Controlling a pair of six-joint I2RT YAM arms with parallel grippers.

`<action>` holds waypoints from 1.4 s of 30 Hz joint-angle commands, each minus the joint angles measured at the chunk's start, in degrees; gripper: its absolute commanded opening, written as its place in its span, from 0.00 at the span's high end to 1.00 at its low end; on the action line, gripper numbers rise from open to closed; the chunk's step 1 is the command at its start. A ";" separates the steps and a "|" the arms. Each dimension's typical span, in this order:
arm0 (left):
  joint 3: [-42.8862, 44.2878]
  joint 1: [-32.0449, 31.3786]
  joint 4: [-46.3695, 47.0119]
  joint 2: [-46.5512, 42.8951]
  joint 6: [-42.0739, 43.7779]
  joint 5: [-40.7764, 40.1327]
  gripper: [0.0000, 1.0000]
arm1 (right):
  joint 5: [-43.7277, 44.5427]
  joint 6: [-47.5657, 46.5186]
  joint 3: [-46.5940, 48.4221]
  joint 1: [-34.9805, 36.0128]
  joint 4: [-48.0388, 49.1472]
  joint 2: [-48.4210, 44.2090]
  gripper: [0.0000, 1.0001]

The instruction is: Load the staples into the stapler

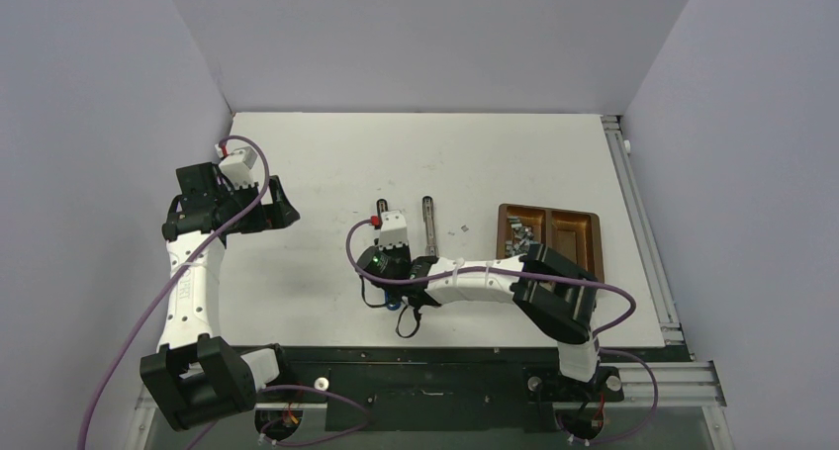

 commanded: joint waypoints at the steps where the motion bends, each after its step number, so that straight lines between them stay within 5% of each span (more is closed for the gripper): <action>1: 2.59 0.01 0.65 -0.51 -0.29 0.33 0.04 | 0.18 0.99 0.12 -0.33 1.87 0.33 0.91; 42: 3.02 0.01 0.67 -0.24 -0.29 0.42 0.04 | -0.01 1.20 -0.73 -0.55 2.02 0.89 0.91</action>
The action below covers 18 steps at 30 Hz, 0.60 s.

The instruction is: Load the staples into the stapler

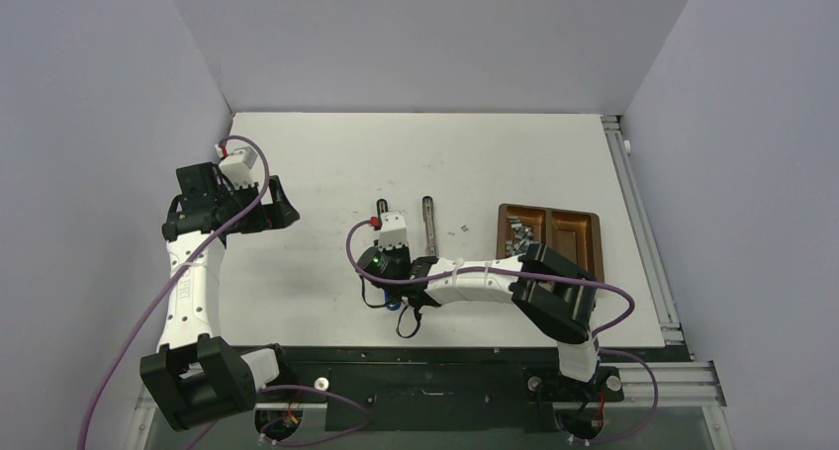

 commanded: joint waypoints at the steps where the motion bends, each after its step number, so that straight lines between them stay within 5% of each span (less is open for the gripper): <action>1: 2.95 0.03 0.70 -0.27 -0.29 0.46 0.04 | 1.17 1.07 -0.61 -0.52 1.53 0.66 0.91; 18: 3.17 0.03 0.76 -0.09 -0.29 0.38 0.04 | 0.70 1.27 -0.96 -0.62 1.67 1.16 0.91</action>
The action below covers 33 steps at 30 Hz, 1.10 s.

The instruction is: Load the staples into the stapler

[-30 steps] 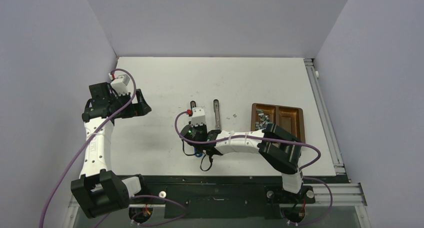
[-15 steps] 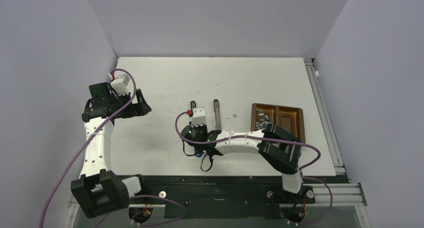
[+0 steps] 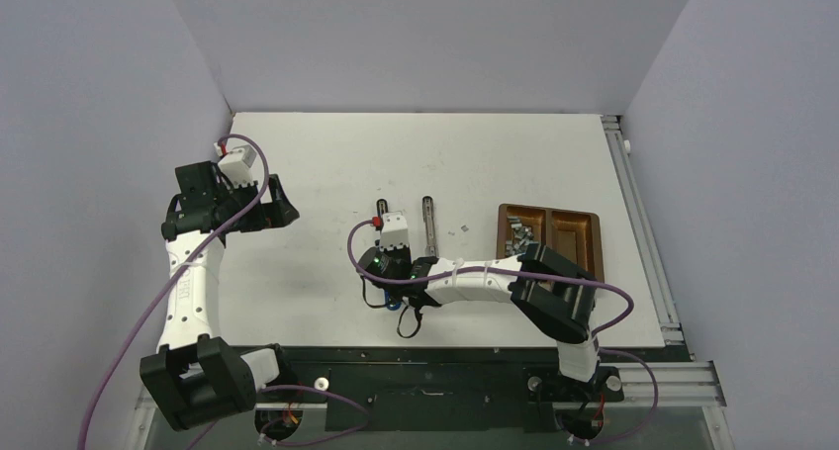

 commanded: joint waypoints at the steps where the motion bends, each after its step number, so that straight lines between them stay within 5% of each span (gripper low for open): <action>1: 2.67 0.05 0.77 -0.11 -0.29 0.38 0.04 | 0.79 0.40 -0.41 -0.31 1.47 1.19 0.91; 19: 2.76 0.01 0.92 0.00 -0.29 0.55 0.04 | 0.13 0.32 -0.68 -0.36 1.45 1.28 0.91; 27: 2.81 0.08 0.90 -0.20 -0.29 0.55 0.04 | -0.56 -0.42 -0.94 -0.23 2.07 -0.01 0.70; 33: 2.84 0.01 0.92 -0.29 -0.29 0.60 0.04 | -0.03 -0.87 -0.79 -0.40 1.77 -2.97 0.67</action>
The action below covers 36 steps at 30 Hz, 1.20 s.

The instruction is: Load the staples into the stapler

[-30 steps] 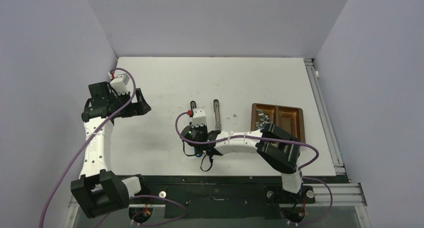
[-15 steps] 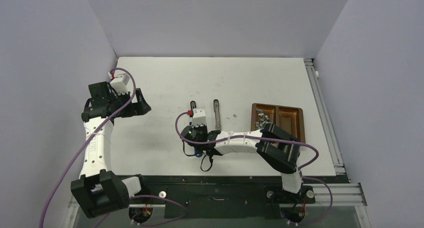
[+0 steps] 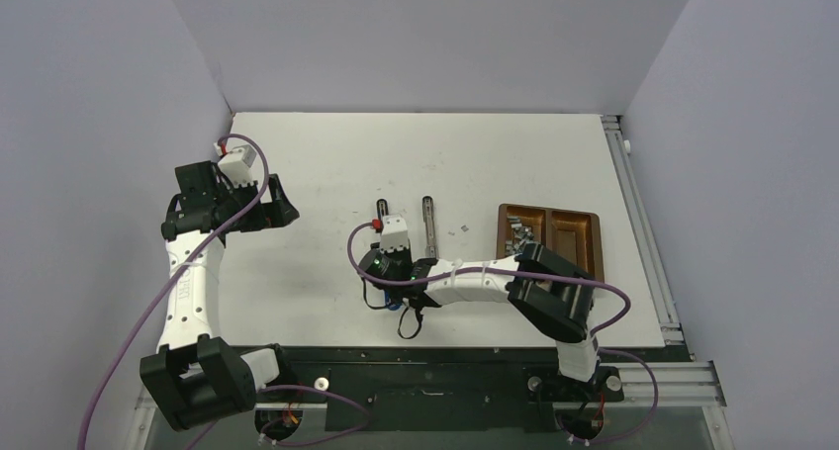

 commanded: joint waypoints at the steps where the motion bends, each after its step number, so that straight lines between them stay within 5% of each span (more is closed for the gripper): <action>1: 2.81 0.05 0.90 -0.22 -0.29 0.56 0.04 | 0.98 -0.67 -0.03 -0.50 0.74 -4.60 0.67; 8: 2.76 0.03 1.12 0.28 -0.29 0.73 0.04 | -0.14 -2.18 -0.01 -2.31 -1.71 -12.03 0.64; 13: 3.64 -0.08 1.23 0.94 -0.29 1.34 0.04 | -4.71 -6.15 -3.14 -2.16 -1.10 -16.49 0.32; 16: 4.47 -0.03 0.83 1.57 0.19 1.88 0.04 | -6.36 -7.75 -6.84 -0.77 1.14 -17.51 0.24; 29: 5.93 -0.09 -0.88 2.12 2.22 2.03 0.04 | -4.61 -9.16 -5.98 4.77 -0.57 -8.75 0.14; 36: 6.18 -0.17 -1.03 2.26 2.23 2.02 0.04 | -3.68 -8.95 -6.56 5.39 0.82 -6.48 0.20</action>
